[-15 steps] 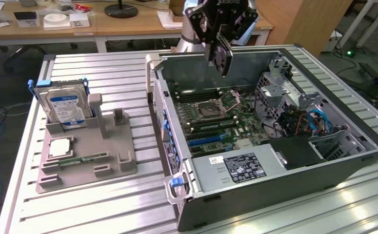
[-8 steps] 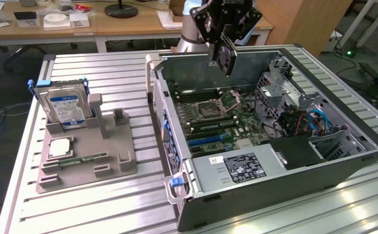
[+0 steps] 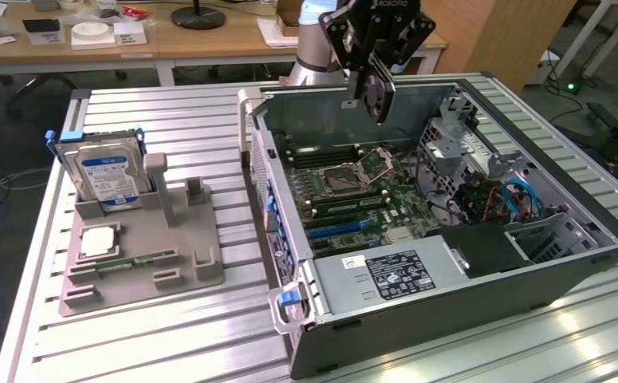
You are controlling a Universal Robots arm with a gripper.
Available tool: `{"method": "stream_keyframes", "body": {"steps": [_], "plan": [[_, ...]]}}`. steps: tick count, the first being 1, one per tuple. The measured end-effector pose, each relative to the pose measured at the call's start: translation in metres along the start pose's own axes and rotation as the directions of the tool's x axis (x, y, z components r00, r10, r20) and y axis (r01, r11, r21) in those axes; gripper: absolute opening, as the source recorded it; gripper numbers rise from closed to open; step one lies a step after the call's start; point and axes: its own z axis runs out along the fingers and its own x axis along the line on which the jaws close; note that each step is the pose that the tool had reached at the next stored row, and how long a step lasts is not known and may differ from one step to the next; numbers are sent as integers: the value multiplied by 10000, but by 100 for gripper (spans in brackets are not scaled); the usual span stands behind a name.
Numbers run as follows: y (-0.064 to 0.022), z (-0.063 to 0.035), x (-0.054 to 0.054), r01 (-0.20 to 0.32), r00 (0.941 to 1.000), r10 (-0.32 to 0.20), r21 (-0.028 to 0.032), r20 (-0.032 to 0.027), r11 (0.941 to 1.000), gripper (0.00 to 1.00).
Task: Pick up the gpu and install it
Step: 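Pick up the gpu and move the gpu toward the slot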
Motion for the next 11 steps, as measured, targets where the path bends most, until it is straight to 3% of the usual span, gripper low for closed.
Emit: {"method": "stream_keyframes", "body": {"steps": [11], "plan": [[-1, 3, -139, -1, 10000, 1, 0, 0, 10000, 28]]}}
